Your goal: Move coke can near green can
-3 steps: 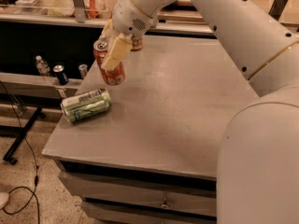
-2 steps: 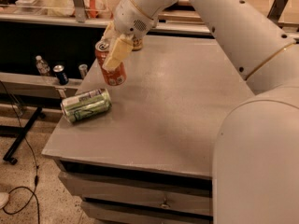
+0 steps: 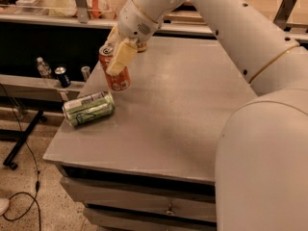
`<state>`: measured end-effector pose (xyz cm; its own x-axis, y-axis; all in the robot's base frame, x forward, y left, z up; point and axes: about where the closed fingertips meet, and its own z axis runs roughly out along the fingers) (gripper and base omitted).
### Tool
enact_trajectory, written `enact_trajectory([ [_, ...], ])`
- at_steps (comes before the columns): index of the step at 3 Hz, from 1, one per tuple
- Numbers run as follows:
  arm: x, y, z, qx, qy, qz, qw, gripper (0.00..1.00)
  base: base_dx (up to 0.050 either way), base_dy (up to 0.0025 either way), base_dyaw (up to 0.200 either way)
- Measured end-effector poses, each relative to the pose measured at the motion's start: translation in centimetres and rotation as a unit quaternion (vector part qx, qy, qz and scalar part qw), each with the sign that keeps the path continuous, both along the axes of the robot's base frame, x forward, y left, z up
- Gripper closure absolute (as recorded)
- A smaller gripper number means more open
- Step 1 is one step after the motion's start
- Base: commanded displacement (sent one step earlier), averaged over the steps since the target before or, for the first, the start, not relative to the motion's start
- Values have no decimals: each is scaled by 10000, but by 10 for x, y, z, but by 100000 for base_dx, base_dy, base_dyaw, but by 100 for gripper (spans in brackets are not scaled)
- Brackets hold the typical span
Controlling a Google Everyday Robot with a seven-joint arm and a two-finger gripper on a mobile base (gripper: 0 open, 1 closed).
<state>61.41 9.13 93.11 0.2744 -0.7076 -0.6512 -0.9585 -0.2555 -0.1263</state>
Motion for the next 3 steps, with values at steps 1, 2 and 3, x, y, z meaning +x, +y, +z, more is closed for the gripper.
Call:
enact_trajectory([
  [1, -1, 0, -10, -43, 131, 13, 9999, 100, 0, 0, 0],
  [2, -2, 2, -18, -73, 236, 39, 9997, 100, 0, 0, 0],
  [3, -2, 3, -24, -90, 309, 38, 9995, 81, 0, 0, 0],
])
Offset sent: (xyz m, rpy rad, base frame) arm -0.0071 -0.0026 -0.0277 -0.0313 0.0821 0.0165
